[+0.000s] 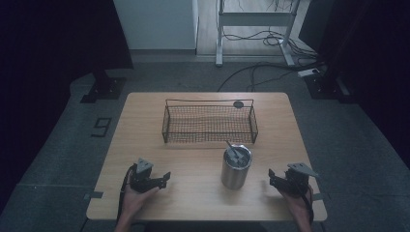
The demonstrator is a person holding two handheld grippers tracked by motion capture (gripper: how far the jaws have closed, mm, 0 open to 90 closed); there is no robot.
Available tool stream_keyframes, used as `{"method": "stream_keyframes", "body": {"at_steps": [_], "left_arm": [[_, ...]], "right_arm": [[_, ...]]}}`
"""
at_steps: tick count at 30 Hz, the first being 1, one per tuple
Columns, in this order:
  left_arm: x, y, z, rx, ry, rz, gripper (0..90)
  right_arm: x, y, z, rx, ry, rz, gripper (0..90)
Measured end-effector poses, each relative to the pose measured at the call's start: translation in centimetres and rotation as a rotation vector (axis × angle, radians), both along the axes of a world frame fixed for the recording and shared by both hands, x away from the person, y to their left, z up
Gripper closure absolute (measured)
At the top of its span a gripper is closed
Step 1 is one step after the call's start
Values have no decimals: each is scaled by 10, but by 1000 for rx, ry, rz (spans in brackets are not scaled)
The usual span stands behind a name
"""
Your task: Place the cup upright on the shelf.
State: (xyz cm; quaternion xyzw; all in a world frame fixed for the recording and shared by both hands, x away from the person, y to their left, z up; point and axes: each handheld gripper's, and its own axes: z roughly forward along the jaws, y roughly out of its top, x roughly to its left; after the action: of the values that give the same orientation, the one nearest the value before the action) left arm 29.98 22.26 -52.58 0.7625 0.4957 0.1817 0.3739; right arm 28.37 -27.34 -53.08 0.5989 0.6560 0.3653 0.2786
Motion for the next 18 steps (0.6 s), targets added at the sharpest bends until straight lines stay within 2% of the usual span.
{"method": "stream_keyframes", "body": {"at_steps": [9, 16, 18], "left_arm": [[-1, 1, 2, -15, -6, -5, 145], [-1, 3, 4, -25, -8, -4, 144], [-1, 3, 4, -27, -11, -3, 144]], "right_arm": [[-4, 2, 10, 27, -20, 17, 127], [-12, 8, 25, 34, -47, 50, 127], [-16, 12, 31, 37, -67, 65, 127]]}}
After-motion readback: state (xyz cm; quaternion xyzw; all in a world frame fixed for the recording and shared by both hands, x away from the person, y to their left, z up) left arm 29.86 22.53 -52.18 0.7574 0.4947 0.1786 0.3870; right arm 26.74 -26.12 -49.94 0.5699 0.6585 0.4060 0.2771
